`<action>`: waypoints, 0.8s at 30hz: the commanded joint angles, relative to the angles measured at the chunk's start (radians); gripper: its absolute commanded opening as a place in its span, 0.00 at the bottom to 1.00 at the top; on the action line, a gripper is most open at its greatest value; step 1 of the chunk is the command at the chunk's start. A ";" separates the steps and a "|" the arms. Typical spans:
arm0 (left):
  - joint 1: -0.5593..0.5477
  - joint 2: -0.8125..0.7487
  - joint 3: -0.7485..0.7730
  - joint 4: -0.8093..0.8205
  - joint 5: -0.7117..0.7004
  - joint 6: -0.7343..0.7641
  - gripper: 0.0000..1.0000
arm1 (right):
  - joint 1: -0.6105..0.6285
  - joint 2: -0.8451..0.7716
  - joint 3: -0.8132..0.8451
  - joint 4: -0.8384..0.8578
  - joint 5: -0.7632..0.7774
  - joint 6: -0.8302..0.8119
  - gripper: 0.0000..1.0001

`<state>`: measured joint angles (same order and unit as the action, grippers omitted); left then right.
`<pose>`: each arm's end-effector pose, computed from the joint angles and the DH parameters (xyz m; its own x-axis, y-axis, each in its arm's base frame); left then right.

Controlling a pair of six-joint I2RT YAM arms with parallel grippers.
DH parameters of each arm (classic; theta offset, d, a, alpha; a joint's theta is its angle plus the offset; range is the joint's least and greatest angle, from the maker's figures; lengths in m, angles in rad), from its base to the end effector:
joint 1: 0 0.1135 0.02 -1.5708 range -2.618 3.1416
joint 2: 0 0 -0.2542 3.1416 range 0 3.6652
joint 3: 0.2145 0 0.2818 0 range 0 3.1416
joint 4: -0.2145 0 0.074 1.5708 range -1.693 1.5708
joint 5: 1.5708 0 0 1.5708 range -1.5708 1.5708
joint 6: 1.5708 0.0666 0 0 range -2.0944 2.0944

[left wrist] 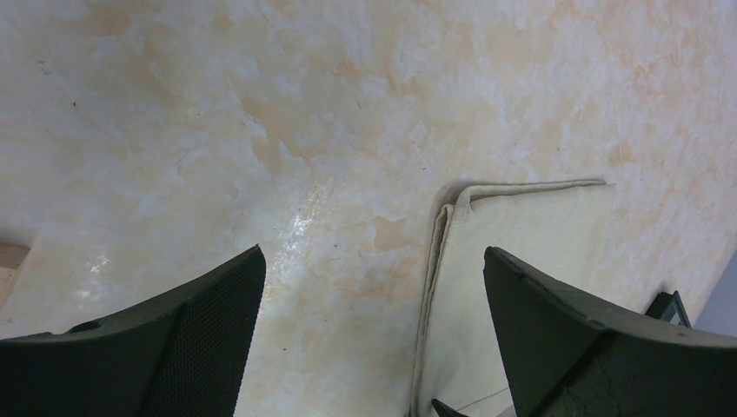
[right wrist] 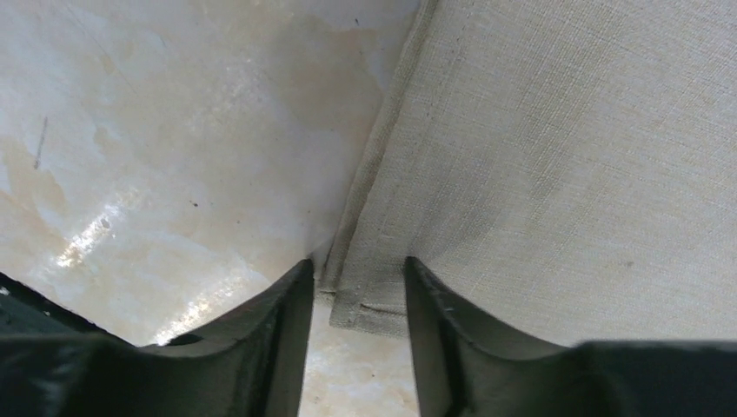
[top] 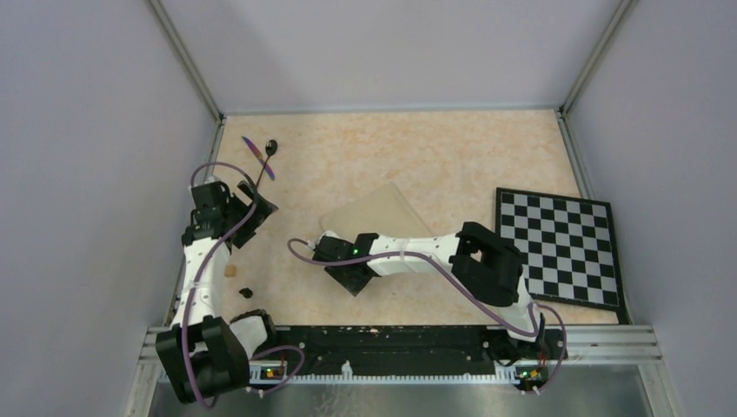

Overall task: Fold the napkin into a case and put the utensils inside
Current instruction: Pick up the lower triangle-folded napkin from the center of the board.

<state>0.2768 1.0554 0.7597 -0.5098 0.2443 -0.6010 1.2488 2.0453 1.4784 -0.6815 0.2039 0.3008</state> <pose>0.2657 0.0587 0.2119 -0.5134 -0.7162 -0.4727 -0.4780 0.6961 -0.5356 0.1535 0.4176 0.1103 -0.5559 -0.7495 -0.3595 -0.7789 0.6207 -0.0896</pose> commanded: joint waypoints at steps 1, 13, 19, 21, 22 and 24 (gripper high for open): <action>0.009 -0.030 -0.002 -0.001 -0.016 0.021 0.99 | 0.015 0.043 -0.081 0.023 0.077 0.023 0.32; 0.008 -0.020 -0.019 0.001 0.099 0.076 0.99 | -0.010 -0.058 -0.140 0.148 0.042 0.012 0.00; 0.006 0.041 -0.143 0.142 0.489 0.044 0.98 | -0.059 -0.208 -0.228 0.277 -0.121 0.043 0.00; 0.000 0.048 -0.231 0.254 0.613 -0.041 0.98 | -0.077 -0.242 -0.269 0.318 -0.163 0.062 0.00; -0.005 0.046 -0.267 0.302 0.636 -0.076 0.98 | -0.084 -0.261 -0.286 0.334 -0.171 0.071 0.00; -0.022 0.027 -0.333 0.378 0.656 -0.144 0.99 | -0.096 -0.280 -0.308 0.356 -0.185 0.081 0.00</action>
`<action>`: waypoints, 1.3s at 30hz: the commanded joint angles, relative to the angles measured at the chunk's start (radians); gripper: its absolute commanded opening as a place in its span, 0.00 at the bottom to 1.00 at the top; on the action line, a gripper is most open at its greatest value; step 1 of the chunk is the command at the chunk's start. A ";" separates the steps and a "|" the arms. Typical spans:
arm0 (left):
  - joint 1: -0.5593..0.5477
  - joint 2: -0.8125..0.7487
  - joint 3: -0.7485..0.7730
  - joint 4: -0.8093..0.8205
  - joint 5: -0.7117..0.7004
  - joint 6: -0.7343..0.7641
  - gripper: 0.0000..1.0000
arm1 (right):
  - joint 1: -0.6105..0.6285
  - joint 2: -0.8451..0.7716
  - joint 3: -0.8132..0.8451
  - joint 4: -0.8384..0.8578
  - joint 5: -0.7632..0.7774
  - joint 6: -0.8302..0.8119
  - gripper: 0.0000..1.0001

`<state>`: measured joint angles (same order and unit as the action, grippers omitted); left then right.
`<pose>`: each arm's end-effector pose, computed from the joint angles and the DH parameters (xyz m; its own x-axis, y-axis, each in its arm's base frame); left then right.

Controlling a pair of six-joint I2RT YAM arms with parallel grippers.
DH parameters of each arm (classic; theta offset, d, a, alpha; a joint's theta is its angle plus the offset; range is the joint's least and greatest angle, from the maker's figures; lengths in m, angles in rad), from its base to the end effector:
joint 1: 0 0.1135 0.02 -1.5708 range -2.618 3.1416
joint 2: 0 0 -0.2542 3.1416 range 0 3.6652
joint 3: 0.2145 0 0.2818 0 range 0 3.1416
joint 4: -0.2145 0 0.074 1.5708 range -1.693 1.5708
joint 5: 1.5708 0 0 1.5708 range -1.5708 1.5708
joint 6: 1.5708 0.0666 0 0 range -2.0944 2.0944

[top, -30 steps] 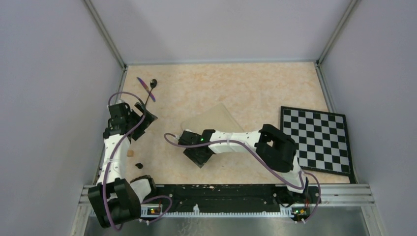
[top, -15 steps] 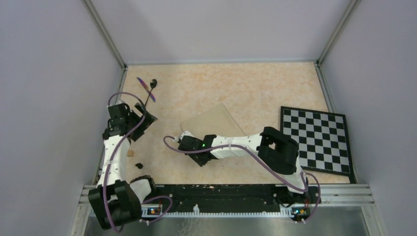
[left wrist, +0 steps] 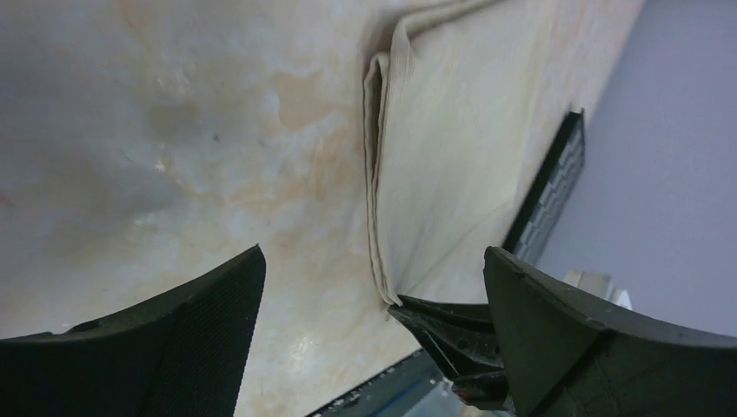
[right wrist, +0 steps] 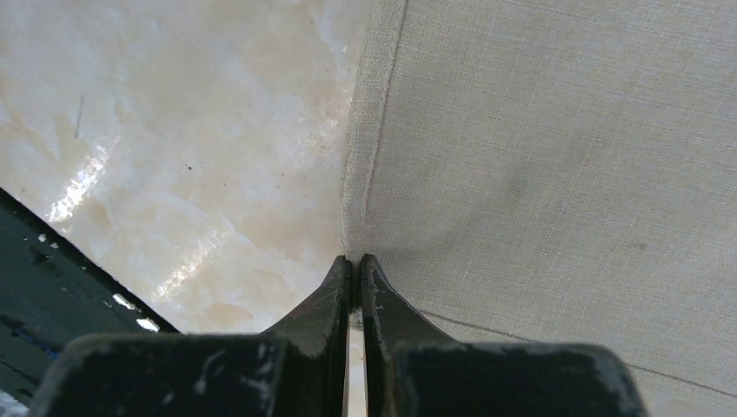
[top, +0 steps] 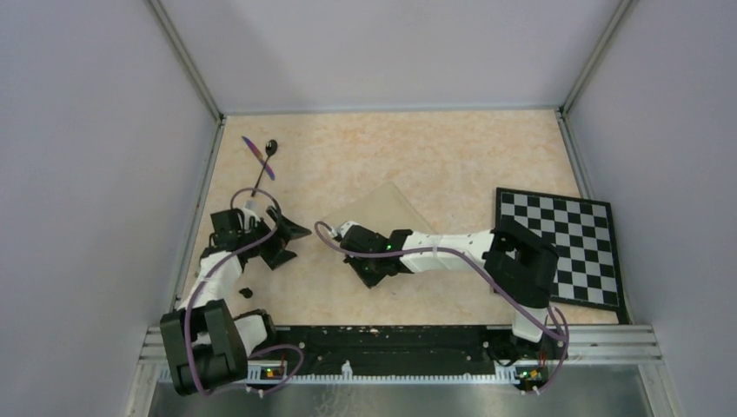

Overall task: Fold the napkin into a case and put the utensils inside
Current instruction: Pick up the lower triangle-folded napkin from the center of the board.

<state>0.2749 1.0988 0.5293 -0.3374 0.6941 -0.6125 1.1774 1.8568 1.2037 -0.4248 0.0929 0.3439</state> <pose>0.2481 0.0257 0.1434 -0.7184 -0.6617 -0.2145 -0.2961 0.5699 -0.7665 0.1641 0.3793 0.1141 -0.6223 -0.6237 -0.4730 -0.7361 0.6718 0.0826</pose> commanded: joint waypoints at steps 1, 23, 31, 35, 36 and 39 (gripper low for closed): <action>-0.041 -0.032 -0.132 0.245 0.208 -0.169 0.99 | -0.029 -0.101 -0.043 0.108 -0.078 0.042 0.00; -0.553 0.091 -0.316 0.660 -0.057 -0.681 0.80 | -0.053 -0.166 -0.099 0.171 -0.073 0.050 0.00; -0.620 0.223 -0.284 0.758 -0.091 -0.695 0.49 | -0.053 -0.175 -0.120 0.179 -0.058 0.034 0.00; -0.622 0.227 -0.258 0.729 -0.118 -0.672 0.34 | -0.046 -0.175 -0.134 0.194 -0.044 0.030 0.00; -0.623 0.233 -0.252 0.726 -0.121 -0.670 0.30 | -0.042 -0.174 -0.135 0.195 -0.037 0.028 0.00; -0.623 0.256 -0.235 0.736 -0.105 -0.667 0.16 | -0.027 -0.171 -0.135 0.197 -0.007 0.022 0.00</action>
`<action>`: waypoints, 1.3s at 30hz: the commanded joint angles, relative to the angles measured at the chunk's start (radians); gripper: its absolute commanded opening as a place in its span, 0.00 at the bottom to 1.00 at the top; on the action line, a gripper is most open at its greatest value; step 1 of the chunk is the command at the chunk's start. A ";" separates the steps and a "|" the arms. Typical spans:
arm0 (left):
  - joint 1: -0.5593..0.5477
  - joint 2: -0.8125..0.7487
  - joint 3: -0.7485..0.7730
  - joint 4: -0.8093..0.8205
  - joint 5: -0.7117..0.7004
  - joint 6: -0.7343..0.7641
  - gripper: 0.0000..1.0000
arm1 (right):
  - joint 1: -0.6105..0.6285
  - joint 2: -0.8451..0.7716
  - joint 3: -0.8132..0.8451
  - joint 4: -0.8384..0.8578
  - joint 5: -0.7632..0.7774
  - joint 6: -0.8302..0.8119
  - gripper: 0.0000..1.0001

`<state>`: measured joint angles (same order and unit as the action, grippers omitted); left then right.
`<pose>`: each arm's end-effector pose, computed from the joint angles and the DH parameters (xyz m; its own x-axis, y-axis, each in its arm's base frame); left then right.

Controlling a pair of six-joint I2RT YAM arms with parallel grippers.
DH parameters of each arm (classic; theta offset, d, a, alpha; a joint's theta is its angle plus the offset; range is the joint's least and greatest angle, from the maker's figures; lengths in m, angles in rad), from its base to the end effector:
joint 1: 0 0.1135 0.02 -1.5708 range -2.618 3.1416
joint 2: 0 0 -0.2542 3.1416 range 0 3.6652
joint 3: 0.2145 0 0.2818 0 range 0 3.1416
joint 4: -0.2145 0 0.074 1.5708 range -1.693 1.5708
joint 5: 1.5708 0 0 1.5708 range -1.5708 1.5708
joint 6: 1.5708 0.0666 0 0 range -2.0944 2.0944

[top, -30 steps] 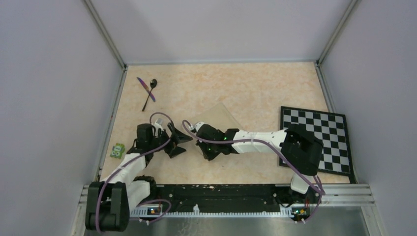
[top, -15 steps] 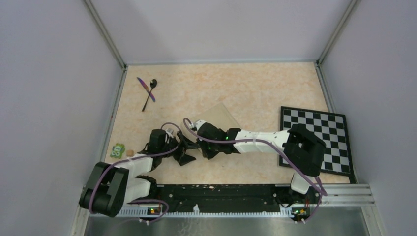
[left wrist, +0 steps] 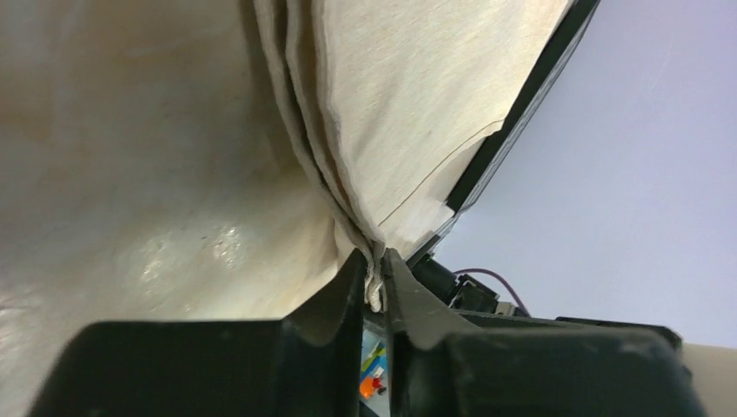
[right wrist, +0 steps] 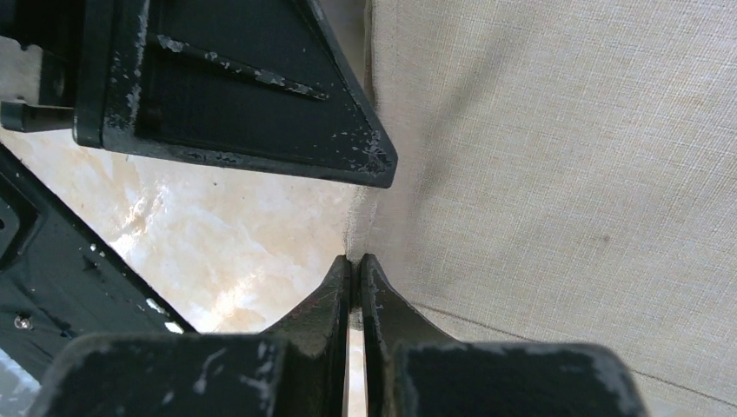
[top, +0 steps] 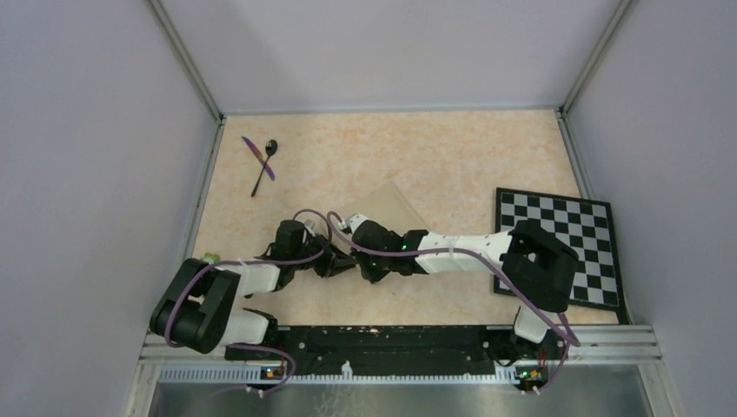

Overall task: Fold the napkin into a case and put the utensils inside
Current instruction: Pick up the lower triangle-folded napkin from the center of the board.

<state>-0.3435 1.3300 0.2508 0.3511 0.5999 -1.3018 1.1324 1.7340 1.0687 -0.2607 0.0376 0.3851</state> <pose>0.2119 -0.1157 0.0601 -0.8170 -0.5528 0.1638 -0.4247 0.3849 -0.8194 0.1718 0.3606 0.1292 -0.6507 -0.5036 -0.5683 -0.7022 0.6839 0.1979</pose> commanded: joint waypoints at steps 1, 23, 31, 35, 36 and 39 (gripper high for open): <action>-0.004 0.029 0.048 0.045 -0.007 0.024 0.12 | 0.022 -0.048 0.000 0.031 0.059 -0.022 0.00; -0.004 -0.014 0.093 -0.067 -0.005 0.046 0.00 | 0.196 0.111 0.088 0.021 0.615 -0.077 0.39; 0.003 -0.091 0.149 -0.250 -0.087 0.186 0.52 | 0.189 0.028 -0.021 0.134 0.542 -0.033 0.00; 0.054 -0.190 0.192 -0.393 -0.143 0.297 0.82 | 0.158 -0.064 -0.117 0.243 0.400 0.019 0.00; 0.072 -0.208 0.203 -0.424 -0.152 0.324 0.86 | 0.137 -0.087 -0.147 0.277 0.357 0.041 0.00; 0.145 -0.246 0.208 -0.461 -0.154 0.375 0.94 | 0.069 -0.160 -0.229 0.380 0.227 0.105 0.00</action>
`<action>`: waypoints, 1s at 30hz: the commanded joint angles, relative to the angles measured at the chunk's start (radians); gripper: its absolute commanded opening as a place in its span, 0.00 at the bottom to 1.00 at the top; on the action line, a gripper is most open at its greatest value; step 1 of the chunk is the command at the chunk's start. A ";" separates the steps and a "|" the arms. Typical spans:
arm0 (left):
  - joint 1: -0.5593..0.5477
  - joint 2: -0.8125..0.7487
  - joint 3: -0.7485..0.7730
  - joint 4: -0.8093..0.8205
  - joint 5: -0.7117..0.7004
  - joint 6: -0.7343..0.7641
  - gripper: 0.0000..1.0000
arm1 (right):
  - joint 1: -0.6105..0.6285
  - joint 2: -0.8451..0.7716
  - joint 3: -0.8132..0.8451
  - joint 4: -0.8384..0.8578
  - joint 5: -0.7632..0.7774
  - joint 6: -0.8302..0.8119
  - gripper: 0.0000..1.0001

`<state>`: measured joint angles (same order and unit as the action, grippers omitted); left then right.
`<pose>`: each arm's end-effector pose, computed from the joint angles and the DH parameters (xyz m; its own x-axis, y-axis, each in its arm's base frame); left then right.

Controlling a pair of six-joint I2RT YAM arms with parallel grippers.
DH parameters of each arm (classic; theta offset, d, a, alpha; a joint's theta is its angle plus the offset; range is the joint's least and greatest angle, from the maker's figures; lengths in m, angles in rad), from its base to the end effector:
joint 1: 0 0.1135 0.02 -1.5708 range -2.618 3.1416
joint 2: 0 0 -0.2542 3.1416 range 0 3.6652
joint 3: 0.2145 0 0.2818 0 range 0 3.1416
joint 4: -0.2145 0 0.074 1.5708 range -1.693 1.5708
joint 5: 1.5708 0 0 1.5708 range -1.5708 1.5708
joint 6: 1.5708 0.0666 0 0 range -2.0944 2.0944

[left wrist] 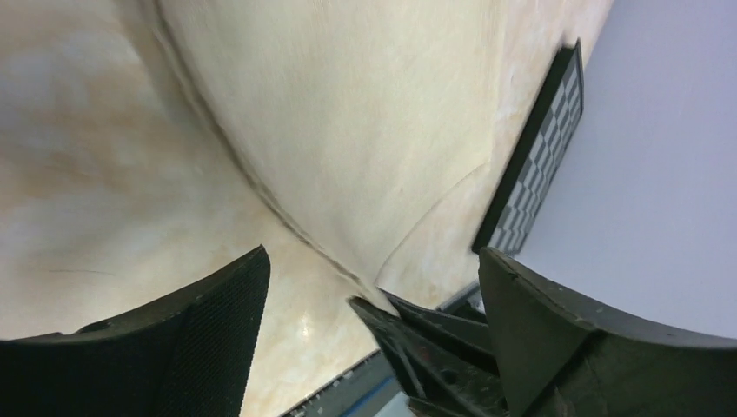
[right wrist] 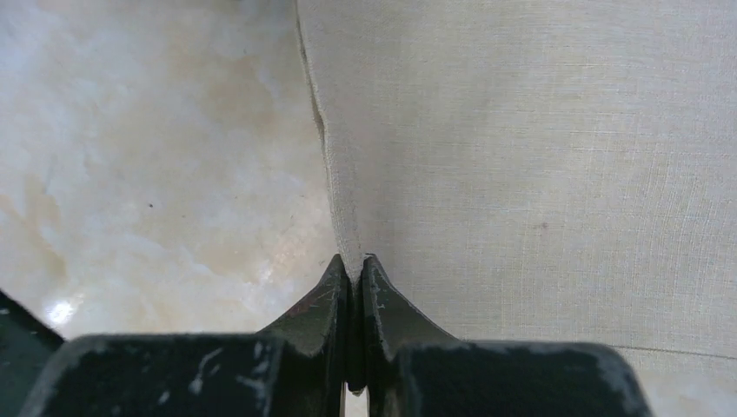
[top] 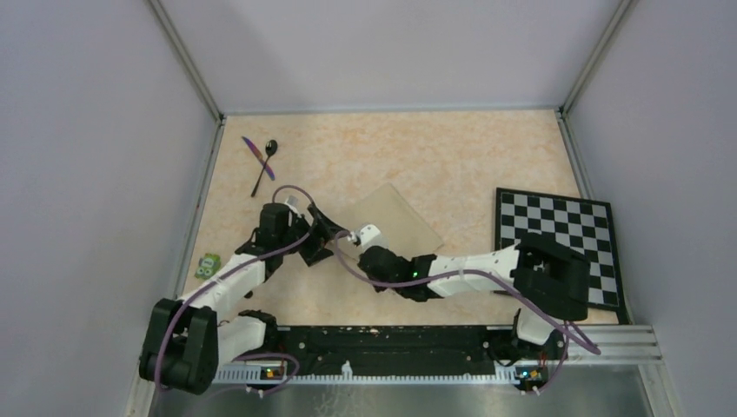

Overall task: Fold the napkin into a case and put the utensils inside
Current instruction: Pick up the lower triangle-folded napkin from the center of the board.

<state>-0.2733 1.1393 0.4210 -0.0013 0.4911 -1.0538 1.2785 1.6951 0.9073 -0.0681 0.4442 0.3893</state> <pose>0.2422 -0.1005 0.1209 -0.8175 -0.5670 -0.1015 -0.2652 0.5270 -0.8074 0.1358 0.3520 0.1116 -0.4987 -0.4679 -0.7297 -0.6423 0.7648 -0.0514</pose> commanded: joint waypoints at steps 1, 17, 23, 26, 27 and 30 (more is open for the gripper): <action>0.099 -0.058 0.035 -0.110 -0.032 0.137 0.95 | -0.098 -0.140 -0.089 0.212 -0.213 0.121 0.00; 0.188 0.183 0.117 0.045 0.085 0.173 0.91 | -0.314 -0.291 -0.308 0.439 -0.489 0.293 0.00; 0.186 0.266 0.156 0.089 0.077 0.169 0.84 | -0.323 -0.299 -0.311 0.438 -0.494 0.282 0.00; 0.186 0.302 0.175 0.099 0.077 0.172 0.77 | -0.326 -0.300 -0.312 0.438 -0.495 0.277 0.00; 0.185 0.310 0.180 0.101 0.073 0.171 0.74 | -0.326 -0.300 -0.312 0.439 -0.497 0.276 0.00; 0.181 0.329 0.197 0.103 0.062 0.175 0.64 | -0.326 -0.298 -0.317 0.449 -0.500 0.278 0.00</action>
<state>-0.0895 1.4479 0.5705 0.0505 0.5591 -0.8909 0.9653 1.4345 0.5953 0.3157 -0.0395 0.6659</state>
